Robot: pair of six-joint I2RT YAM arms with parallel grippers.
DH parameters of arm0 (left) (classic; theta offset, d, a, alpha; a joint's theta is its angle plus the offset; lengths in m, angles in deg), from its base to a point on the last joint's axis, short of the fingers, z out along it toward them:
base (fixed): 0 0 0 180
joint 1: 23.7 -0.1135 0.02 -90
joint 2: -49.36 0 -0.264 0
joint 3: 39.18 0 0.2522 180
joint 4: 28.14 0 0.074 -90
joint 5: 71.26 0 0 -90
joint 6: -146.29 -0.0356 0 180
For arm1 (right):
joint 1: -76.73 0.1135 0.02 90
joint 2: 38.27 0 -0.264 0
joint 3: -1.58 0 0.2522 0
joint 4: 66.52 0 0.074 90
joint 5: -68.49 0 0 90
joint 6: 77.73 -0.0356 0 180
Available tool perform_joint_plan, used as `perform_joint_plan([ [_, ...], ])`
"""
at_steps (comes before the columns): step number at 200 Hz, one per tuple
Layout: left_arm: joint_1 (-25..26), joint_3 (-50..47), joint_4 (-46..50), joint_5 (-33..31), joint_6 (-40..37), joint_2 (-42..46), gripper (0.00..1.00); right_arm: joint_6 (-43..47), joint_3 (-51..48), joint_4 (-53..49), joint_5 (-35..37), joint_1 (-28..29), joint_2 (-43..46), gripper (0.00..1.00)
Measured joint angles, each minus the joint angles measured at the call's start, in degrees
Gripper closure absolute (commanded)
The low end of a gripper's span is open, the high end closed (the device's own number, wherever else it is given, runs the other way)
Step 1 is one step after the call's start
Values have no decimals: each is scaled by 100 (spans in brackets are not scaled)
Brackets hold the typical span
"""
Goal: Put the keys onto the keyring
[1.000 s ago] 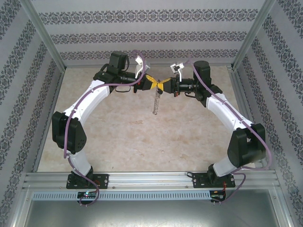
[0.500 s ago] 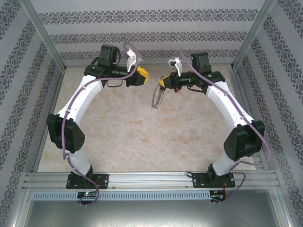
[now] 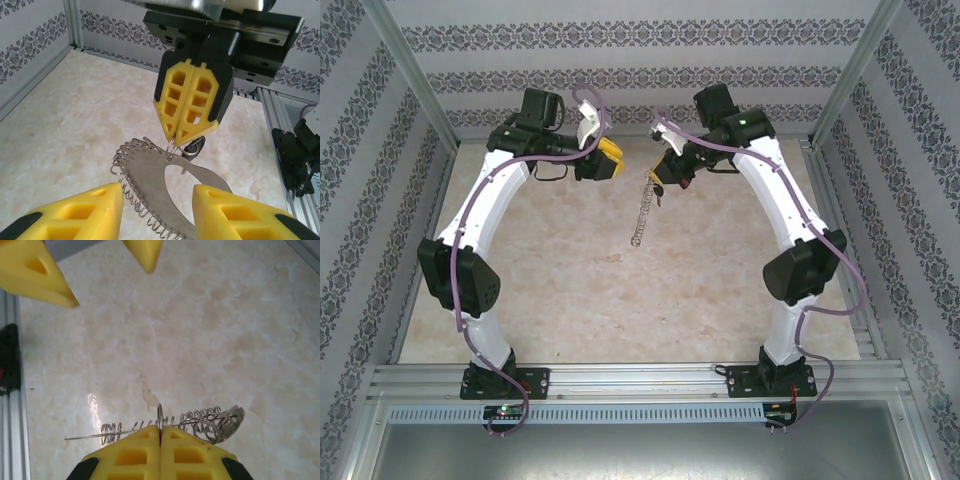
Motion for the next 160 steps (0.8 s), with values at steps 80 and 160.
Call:
perform_joint_plan([
  [80,-103,555,769,560,-553,-791,58,553,1287,-997,621,284,-802,100],
  [160,-103,555,787,901,-570,-970,58,763,1414,-1060,334,282,-815,100],
])
